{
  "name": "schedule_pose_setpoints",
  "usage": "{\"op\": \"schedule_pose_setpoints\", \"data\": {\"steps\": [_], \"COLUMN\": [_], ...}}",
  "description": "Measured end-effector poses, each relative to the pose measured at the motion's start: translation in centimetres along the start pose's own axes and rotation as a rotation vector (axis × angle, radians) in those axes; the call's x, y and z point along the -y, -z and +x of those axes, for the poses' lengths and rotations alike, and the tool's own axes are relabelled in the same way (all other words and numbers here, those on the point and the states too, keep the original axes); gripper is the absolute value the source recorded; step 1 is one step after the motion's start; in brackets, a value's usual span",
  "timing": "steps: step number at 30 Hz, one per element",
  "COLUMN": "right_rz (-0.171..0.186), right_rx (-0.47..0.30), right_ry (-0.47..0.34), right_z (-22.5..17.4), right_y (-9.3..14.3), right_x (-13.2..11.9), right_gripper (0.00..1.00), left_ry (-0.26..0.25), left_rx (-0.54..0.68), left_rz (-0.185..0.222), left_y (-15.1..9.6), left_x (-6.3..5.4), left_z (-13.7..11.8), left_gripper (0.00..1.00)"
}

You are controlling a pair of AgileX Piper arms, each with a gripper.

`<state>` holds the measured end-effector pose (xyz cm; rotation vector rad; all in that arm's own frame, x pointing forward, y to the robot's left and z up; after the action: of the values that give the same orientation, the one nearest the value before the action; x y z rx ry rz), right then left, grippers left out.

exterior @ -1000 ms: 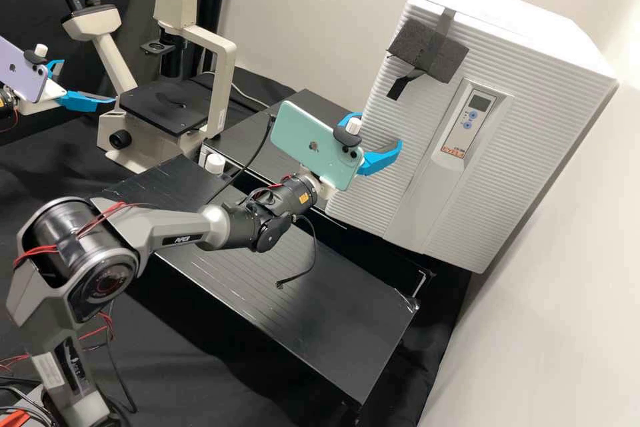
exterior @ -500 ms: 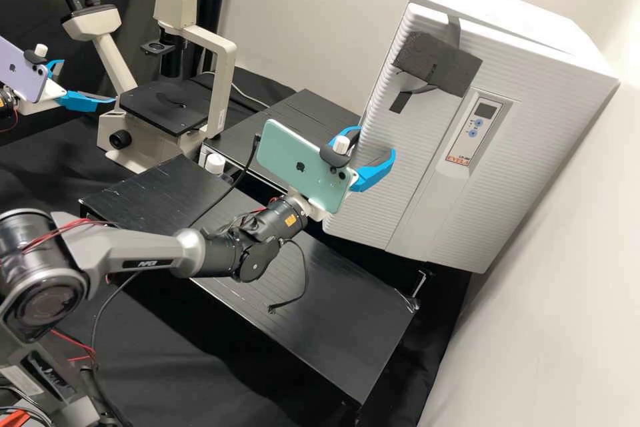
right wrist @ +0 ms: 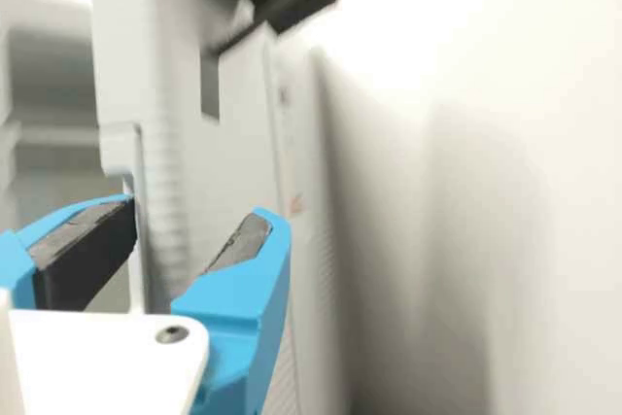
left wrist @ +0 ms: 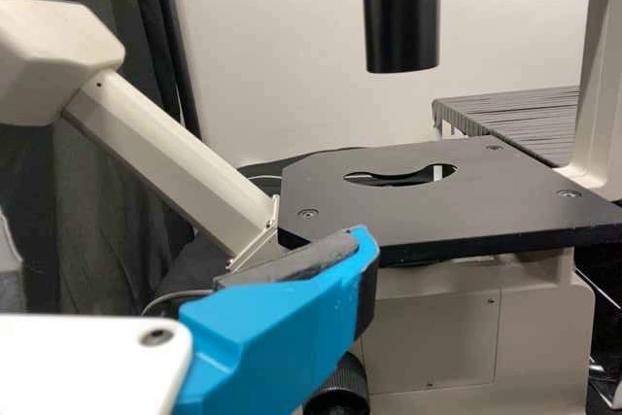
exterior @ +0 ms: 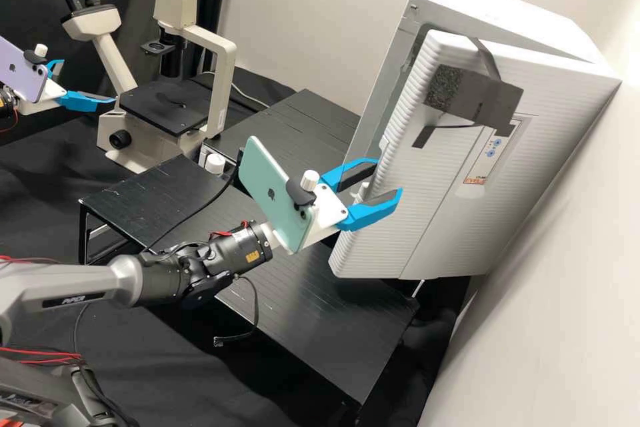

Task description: Open the incubator door.

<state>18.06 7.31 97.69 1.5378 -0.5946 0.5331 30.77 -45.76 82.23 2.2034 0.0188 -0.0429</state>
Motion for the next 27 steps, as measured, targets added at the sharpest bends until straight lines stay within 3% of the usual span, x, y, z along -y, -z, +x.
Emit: {"op": "schedule_pose_setpoints", "data": {"steps": [6, 12, 14, 16, 19, 22, 27], "right_rz": [-0.014, -0.020, 0.024, 0.038, 0.091, 0.136, 0.176], "right_rx": [-0.063, -0.121, -0.174, -0.231, -0.295, -0.317, -0.334], "right_ry": [-0.068, -0.028, 0.019, 0.074, 0.192, 0.260, 0.320], "right_z": [-2.2, -2.9, -2.8, -2.7, -2.4, -2.2, -2.4], "right_y": [1.0, 1.4, 1.8, 2.1, 2.2, 2.1, 1.2], "right_x": [-1.0, -0.6, 0.0, 0.7, 2.5, 4.7, 7.6], "right_gripper": [1.00, 1.00, 1.00, 1.00, 1.00, 1.00, 1.00], "left_ry": [0.000, 0.000, 0.000, 0.000, 0.000, 0.000, 0.000], "left_rx": [0.000, 0.000, 0.000, 0.000, 0.000, 0.000, 0.000], "left_rz": [0.000, 0.000, 0.000, 0.000, 0.000, 0.000, 0.000], "left_y": [0.0, 0.0, 0.0, 0.0, 0.0, 0.0, 0.0], "left_x": [0.0, 0.0, 0.0, 0.0, 0.0, 0.0, 0.0], "left_z": [0.0, 0.0, 0.0, 0.0, 0.0, 0.0, 0.0], "left_gripper": [1.00, 1.00, 1.00, 1.00, 1.00, 1.00, 1.00]}}
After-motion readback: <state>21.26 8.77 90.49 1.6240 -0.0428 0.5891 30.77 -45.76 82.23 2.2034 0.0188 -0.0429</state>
